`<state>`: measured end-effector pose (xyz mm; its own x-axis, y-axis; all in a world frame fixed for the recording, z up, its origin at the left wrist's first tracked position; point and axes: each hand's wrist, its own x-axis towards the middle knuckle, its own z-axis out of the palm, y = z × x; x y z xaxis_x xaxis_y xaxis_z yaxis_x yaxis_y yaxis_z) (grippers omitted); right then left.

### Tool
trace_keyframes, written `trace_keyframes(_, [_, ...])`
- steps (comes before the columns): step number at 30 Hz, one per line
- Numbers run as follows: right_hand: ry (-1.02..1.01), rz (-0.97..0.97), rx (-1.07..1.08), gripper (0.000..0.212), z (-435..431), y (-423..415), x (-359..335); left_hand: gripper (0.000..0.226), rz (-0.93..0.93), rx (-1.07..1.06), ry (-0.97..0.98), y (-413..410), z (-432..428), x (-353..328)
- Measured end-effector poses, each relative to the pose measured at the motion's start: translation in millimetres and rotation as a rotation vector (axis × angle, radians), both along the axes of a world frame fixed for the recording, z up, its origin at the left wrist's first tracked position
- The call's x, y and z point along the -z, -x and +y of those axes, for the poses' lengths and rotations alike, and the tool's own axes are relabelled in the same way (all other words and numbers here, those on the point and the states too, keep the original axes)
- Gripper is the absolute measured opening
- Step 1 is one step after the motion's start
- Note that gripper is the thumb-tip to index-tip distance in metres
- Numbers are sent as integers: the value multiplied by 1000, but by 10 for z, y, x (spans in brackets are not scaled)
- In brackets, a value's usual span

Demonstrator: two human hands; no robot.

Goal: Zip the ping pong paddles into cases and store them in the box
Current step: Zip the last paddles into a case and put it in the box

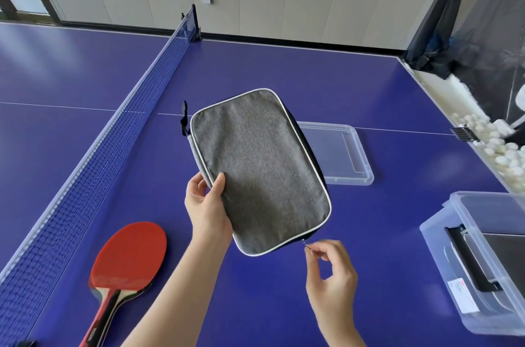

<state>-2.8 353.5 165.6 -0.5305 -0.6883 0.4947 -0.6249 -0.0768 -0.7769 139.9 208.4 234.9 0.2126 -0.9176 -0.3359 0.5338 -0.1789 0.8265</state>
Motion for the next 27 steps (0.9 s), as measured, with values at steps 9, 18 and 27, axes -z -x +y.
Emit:
trace_keyframes(9, [-4, -127, 24, 13, -73, -275, -52, 18, -39, -136, -60, 356, 35, 18])
trace_keyframes(18, [-25, -172, 50, 13, -205, -422, -122, 25, -21, -255, -220, 588, 13, 17])
trace_keyframes(27, [-148, -336, 99, 15, -196, -577, -21, 24, -105, -209, -205, 615, 89, 102])
